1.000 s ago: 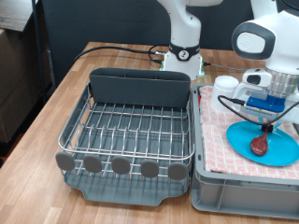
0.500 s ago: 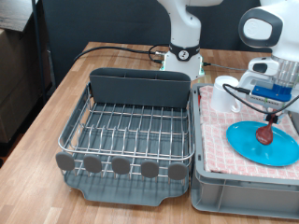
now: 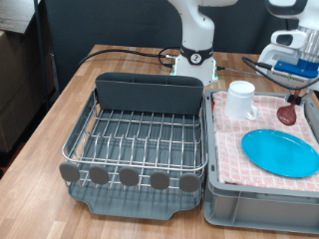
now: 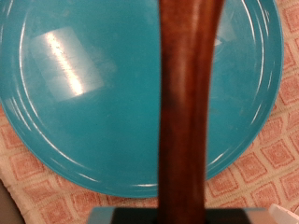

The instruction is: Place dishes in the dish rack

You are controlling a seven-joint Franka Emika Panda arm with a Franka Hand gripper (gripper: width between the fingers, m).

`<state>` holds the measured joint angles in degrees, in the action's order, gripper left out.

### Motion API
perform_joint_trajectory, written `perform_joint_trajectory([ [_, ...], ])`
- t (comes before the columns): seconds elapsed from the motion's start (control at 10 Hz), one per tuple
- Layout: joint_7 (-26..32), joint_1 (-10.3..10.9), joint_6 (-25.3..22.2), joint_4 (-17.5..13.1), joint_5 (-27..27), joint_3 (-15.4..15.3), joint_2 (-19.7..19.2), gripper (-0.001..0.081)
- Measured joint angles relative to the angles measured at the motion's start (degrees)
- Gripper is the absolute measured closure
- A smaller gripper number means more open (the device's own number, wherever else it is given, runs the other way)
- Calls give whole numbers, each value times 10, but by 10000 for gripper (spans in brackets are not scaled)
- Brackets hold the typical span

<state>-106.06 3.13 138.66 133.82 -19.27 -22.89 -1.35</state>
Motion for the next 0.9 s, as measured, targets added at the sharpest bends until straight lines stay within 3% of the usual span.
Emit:
perform_joint_trajectory([
  [0.1,0,0,5,0,-1,0,-2,726],
  [0.3,-60,-2,7,9,0,12,5,726],
  [0.9,-204,-13,-93,66,63,55,118,726],
])
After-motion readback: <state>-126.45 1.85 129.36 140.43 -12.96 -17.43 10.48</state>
